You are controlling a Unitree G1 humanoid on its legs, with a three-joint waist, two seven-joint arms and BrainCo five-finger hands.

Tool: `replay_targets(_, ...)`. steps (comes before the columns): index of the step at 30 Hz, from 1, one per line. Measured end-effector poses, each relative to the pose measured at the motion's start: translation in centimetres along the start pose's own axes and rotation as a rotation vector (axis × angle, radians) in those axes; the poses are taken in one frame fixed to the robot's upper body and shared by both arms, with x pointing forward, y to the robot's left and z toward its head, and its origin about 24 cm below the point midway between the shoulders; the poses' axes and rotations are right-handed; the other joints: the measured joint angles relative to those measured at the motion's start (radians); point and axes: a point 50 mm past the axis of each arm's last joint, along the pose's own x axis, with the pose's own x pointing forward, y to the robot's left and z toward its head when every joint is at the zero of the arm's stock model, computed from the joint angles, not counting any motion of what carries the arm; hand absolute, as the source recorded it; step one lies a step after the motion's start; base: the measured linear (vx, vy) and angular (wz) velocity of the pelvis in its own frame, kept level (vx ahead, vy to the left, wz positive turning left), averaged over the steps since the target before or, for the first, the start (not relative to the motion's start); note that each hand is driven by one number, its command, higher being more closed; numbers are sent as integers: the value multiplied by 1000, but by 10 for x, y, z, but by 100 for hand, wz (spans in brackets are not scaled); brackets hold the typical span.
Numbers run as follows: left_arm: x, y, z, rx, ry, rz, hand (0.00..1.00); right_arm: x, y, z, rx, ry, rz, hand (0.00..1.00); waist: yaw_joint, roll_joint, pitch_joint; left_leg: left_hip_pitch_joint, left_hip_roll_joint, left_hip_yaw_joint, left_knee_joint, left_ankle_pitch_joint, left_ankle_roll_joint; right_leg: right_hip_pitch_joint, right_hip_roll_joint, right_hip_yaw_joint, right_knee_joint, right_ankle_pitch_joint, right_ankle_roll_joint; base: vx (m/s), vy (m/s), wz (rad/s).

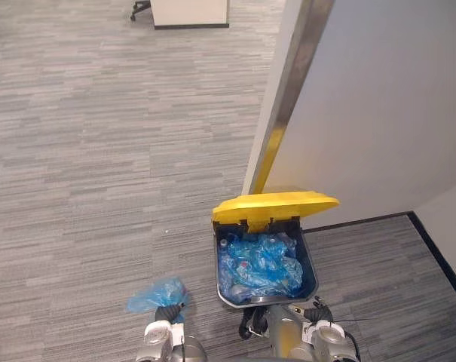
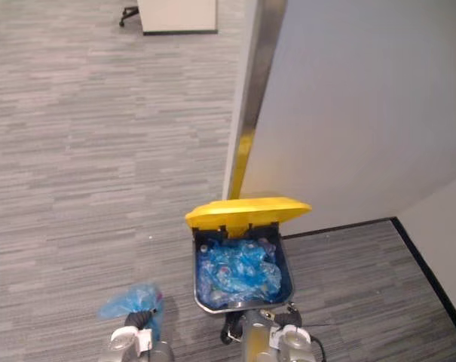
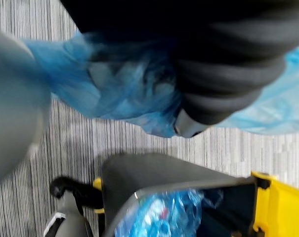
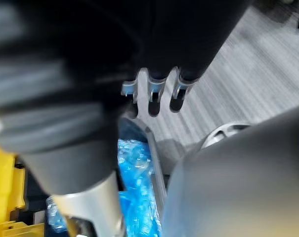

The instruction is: Gather rubbish on tea table into small bin, then transfer packed bag to large trash can.

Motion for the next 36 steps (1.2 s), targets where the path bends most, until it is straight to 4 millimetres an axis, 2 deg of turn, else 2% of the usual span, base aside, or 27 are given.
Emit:
replay_targets(4,2,-5,12,-4,-43,-17,100,1,16,14,-91,-50,62,0,-1,-3,-3,-64,6,-27,-31,26,-28,-43,-1,-32,-27,11,-19,-15,-46,22)
replay_targets(7,3,-3,19,12,-69,-16,100,1,40,36,-195,-129,146,0,3,-7,-6,-133,6,-62,-36,56,-37,-74,-6,-59,-60,27,-42,-70,-77,38)
replay_targets(10,6,3,33,68,-113,-14,100,2,60,74,-294,-251,200,0,8,-15,-2,-176,5,-96,-52,76,-20,-89,-5,-86,-100,38,-30,-72,-88,27)
replay_targets(12,9,11,53,110,-180,5,100,2,67,119,-339,-380,205,0,8,-33,11,-214,6,-122,-51,81,1,-104,6,-87,-129,51,-22,-102,-111,23)
replay_targets(15,11,20,79,138,-268,37,100,-1,57,185,-374,-545,147,0,10,-55,35,-241,7,-140,-52,87,10,-121,32,-48,-149,59,-14,-100,-87,14)
replay_targets(17,11,23,88,136,-301,51,100,-5,47,218,-386,-626,98,0,10,-64,54,-244,5,-144,-52,88,10,-121,42,-30,-164,83,-19,-104,-56,2)
replay_targets(18,11,25,91,132,-314,62,100,-10,39,241,-391,-682,63,0,10,-67,67,-246,6,-145,-52,88,9,-121,46,-30,-172,90,-16,-78,-34,-5)
replay_targets(19,11,25,91,132,-315,63,100,-10,38,242,-391,-685,62,0,10,-67,67,-247,6,-146,-52,88,9,-121,46,-30,-173,91,-15,-36,-16,-3)
replay_targets(21,10,26,95,135,-336,60,100,-21,15,284,-368,-773,-9,0,9,-64,81,-267,7,-154,-52,94,0,-133,52,-29,-182,101,-17,9,-5,2)
replay_targets(23,9,27,100,126,-359,59,100,-30,3,308,-333,-823,-44,0,7,-65,98,-271,8,-158,-49,105,-17,-134,53,-30,-178,103,-21,35,-3,2)
replay_targets(26,5,23,112,122,-422,37,100,-39,-11,330,-271,-865,-86,0,4,-65,131,-272,6,-158,-47,114,-33,-134,45,-32,-157,111,-31,26,15,9)
replay_targets(31,-1,12,126,152,-496,-15,100,-41,-13,333,-205,-866,-80,0,2,-62,147,-276,2,-152,-11,97,-42,-134,40,-7,-137,111,-31,7,47,-3)
replay_targets(33,-7,0,136,162,-553,-63,100,-44,-15,336,-184,-882,-74,0,1,-54,159,-277,2,-154,9,75,-40,-134,40,1,-126,109,-27,-41,31,-6)
replay_targets(36,-22,-20,157,163,-674,-167,100,-49,-24,342,-189,-909,-97,0,3,-40,181,-278,5,-164,13,71,-43,-134,40,1,-118,101,-1,-45,-20,4)
